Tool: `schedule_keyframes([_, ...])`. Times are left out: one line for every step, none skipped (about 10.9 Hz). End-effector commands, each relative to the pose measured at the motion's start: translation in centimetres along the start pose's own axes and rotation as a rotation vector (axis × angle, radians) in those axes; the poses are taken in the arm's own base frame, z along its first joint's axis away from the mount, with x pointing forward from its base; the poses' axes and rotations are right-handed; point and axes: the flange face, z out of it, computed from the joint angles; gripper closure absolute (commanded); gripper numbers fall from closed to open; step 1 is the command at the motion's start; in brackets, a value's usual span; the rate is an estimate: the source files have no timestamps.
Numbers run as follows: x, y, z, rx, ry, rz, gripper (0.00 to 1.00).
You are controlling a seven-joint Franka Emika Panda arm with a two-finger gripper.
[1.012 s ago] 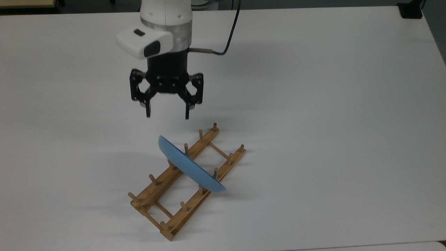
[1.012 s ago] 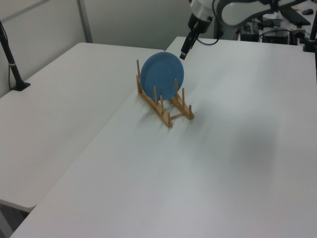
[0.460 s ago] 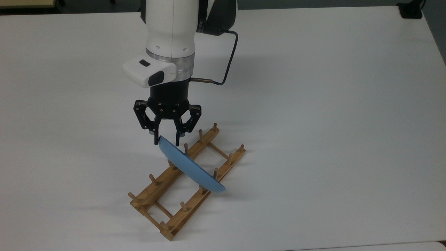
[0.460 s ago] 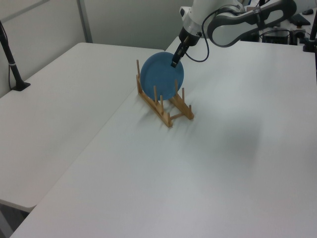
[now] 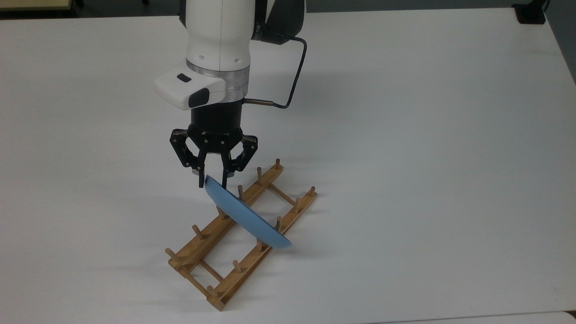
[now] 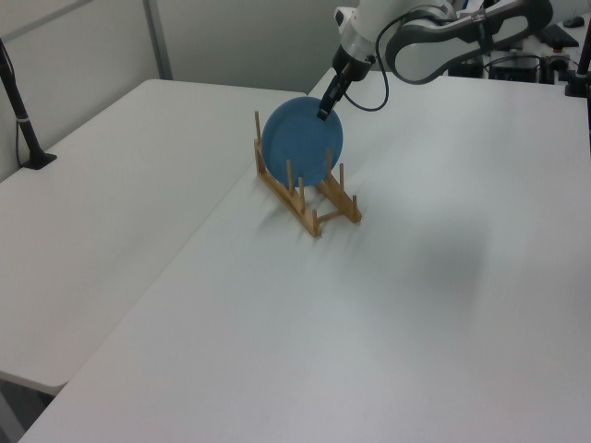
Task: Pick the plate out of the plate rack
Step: 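Close the gripper on the blue plate's rim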
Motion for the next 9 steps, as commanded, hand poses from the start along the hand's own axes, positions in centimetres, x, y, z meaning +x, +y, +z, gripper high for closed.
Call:
schedule_keyframes([0.2,1.1,-0.9,-0.031,0.018,0.011,0.8])
schedule_keyframes([0.2,1.2,-0.9,-0.042,0.019,0.0,0.86])
schedule_keyframes([0.2,1.1,-1.0,-0.046,0.021,-0.007,0.91])
schedule_keyframes([0.2,1.1,-1.0,-0.046,0.021,-0.007,0.92])
schedule_keyframes([0.3,1.1,-1.1,-0.047,0.023,-0.008,0.94])
schedule_keyframes([0.3,1.1,-1.3,-0.048,0.026,-0.01,1.0])
schedule_keyframes([0.5,1.3,-1.7,-0.054,0.03,-0.013,1.0])
schedule_keyframes([0.7,1.5,-2.4,-0.06,0.041,-0.017,1.0])
schedule_keyframes([0.9,2.0,-3.2,-0.064,0.052,-0.012,1.0])
